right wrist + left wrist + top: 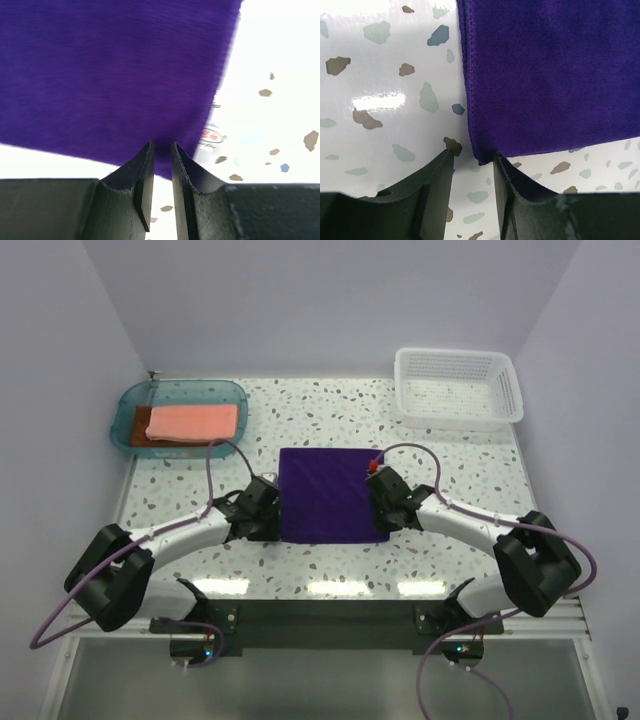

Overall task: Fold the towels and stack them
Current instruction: Fold the towel

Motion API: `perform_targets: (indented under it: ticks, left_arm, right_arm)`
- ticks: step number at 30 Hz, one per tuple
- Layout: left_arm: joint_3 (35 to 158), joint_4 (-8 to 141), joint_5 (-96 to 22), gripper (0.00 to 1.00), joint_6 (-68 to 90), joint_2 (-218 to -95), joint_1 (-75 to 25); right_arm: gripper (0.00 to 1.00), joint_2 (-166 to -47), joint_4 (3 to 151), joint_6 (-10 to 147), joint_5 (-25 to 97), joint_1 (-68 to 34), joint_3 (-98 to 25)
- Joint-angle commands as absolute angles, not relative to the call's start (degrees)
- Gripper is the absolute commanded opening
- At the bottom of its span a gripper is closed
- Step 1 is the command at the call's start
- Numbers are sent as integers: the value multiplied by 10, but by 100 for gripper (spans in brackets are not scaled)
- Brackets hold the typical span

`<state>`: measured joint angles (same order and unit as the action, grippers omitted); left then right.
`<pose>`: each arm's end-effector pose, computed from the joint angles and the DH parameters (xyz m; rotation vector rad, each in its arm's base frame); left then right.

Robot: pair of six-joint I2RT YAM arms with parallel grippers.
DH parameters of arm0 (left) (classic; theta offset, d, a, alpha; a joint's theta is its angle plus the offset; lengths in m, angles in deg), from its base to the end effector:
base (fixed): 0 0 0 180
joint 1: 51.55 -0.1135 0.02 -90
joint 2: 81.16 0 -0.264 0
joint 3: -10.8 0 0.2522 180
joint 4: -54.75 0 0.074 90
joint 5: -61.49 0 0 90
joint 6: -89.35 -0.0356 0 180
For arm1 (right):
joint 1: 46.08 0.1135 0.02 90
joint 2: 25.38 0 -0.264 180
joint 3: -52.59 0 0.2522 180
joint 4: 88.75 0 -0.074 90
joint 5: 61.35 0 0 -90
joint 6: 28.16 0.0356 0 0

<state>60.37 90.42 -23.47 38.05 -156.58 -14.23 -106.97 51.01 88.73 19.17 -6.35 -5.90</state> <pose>0.1870 -0.1386 0.1628 -0.0622 2.6778 -0.3257 0.2055 0.1632 0.1782 -0.2454 2.6485 0.1618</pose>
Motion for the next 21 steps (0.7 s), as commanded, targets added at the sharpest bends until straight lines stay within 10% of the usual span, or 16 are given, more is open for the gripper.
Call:
perform_targets:
  ticks: [1,13,21]
  left_arm:
    - [609,893,-208,42,401,-1578,-131]
    - [580,982,-161,30,421,-1551,-123]
    - [665,1009,-167,44,423,-1492,-121]
  right_arm:
    - [23,-1067,554,902,199,-90,-31]
    - [23,-1055,524,915,178,-120,6]
    - [25,-1010,496,876,207,-121,-46]
